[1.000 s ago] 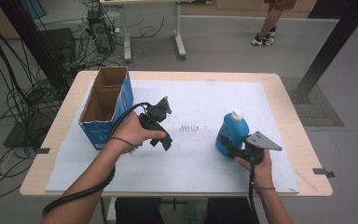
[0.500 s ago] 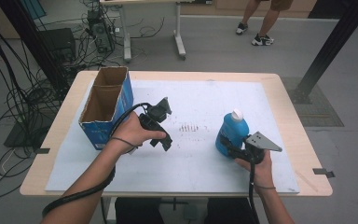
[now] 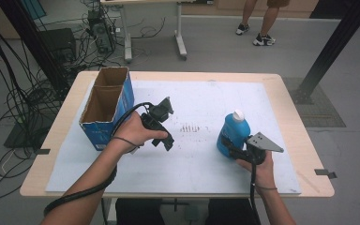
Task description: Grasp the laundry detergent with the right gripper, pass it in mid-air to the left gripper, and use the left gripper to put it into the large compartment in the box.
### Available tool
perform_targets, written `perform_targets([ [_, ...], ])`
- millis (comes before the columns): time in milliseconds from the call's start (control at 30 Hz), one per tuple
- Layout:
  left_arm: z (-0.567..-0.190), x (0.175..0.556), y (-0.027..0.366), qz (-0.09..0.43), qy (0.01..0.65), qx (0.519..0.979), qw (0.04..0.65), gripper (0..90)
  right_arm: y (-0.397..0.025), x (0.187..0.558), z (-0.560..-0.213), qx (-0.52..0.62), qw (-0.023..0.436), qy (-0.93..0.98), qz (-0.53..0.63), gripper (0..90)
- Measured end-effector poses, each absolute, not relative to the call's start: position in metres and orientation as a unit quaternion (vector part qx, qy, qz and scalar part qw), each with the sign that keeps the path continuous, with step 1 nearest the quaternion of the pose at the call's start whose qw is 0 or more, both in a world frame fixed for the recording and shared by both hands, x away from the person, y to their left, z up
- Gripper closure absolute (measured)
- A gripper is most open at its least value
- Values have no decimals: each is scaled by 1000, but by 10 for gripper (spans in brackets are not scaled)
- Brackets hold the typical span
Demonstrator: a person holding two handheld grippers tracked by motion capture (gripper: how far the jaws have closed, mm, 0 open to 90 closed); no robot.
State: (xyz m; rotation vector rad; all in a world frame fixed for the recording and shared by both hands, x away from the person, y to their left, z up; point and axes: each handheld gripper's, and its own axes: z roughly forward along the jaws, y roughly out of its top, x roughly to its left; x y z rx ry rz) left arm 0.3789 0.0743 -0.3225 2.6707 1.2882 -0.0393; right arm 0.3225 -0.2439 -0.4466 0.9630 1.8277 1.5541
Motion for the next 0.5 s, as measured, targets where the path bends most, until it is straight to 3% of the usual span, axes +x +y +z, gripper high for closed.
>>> perform_targets([
  [500,-314,377,73,-7,433,897,89,108,-243,322,-447,360,277,679,577,427],
])
